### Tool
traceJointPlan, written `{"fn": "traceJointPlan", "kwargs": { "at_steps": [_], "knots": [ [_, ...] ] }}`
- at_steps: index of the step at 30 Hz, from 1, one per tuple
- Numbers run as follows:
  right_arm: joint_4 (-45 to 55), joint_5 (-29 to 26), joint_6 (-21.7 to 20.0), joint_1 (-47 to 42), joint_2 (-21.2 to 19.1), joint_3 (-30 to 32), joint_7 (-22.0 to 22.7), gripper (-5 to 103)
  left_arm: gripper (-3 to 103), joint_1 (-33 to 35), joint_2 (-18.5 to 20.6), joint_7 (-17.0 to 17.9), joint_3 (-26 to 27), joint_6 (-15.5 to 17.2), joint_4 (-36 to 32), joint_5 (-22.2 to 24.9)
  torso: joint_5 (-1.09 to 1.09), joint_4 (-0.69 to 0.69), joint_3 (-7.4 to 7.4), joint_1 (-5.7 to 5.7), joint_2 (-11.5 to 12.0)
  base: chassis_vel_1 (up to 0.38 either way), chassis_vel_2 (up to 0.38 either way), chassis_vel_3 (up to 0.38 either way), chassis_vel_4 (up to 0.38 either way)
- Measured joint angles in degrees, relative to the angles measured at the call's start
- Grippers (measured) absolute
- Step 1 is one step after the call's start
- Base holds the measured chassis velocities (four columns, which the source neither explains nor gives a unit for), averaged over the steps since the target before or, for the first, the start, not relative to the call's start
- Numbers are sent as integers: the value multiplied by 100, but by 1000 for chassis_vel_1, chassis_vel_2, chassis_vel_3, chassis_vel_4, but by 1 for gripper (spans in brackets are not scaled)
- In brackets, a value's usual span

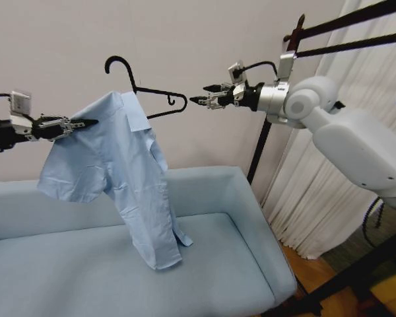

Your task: Pick up the clothes from the sofa and hang them on the clothes hanger.

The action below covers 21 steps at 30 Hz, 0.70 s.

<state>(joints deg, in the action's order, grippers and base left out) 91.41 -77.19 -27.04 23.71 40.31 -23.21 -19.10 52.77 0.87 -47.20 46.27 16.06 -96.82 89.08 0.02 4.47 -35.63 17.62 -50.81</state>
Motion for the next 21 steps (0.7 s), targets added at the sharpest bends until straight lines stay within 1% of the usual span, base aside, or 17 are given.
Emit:
{"fn": "traceJointPlan", "kwargs": {
  "at_steps": [1,2,6,7,8,9,11,12,13,14,15,16,18,21],
  "knots": [
    [69,-59,-40,-188,-14,67,174,100,2,-9,-13,0,0,-11,3,2,0,-1,0,0,0,0,0,0,0],
    [69,-59,-40,-188,-14,67,174,100,2,-9,-13,0,0,-11,3,2,0,-1,0,0,0,0,0,0,0],
    [425,-264,-152,-727,-15,223,613,100,2,-41,-78,-98,7,-20,36,39,-1,-1,0,0,0,0,0,0,0],
    [671,-400,-188,-988,29,261,935,100,2,-50,-117,-204,9,-36,69,46,-1,-1,0,0,0,0,0,0,0],
    [671,-400,-188,-988,29,261,935,100,2,-50,-117,-204,9,-36,69,46,-1,-1,0,0,0,0,0,0,0],
    [782,-463,-198,-1087,57,278,1112,100,2,-51,-131,-236,10,-42,77,48,-2,-1,0,0,0,0,0,0,0],
    [1122,-669,-228,-1323,158,305,1671,100,2,-52,-170,-373,9,-60,91,50,-2,-2,0,0,0,0,0,0,0],
    [1122,-669,-228,-1323,158,305,1671,100,2,-52,-170,-373,9,-60,91,50,-2,-2,0,0,0,0,0,0,0],
    [1372,-909,-276,-1467,268,342,1996,100,2,-55,-198,-539,8,-73,132,50,-3,-2,0,0,0,0,0,0,0],
    [1612,-1272,-408,-1576,351,384,2239,100,2,-57,-211,-614,1,-83,170,50,-3,-1,0,0,0,0,0,0,0],
    [1716,-1417,-429,-1613,358,385,2329,100,2,-58,-215,-629,-2,-84,172,50,-3,-1,0,0,0,0,0,0,0],
    [1716,-1417,-429,-1613,358,385,2329,100,2,-58,-215,-629,-2,-84,172,50,-3,-1,0,0,0,0,0,0,0],
    [1918,-1626,-445,-1691,373,384,2481,100,2,-57,-228,-639,-8,-85,163,50,-3,1,0,0,0,0,0,0,0],
    [2032,-1695,-446,-1779,460,387,2536,100,2,-57,-262,-640,-14,-85,110,50,-2,0,0,0,0,0,0,0,0]
  ]
}}
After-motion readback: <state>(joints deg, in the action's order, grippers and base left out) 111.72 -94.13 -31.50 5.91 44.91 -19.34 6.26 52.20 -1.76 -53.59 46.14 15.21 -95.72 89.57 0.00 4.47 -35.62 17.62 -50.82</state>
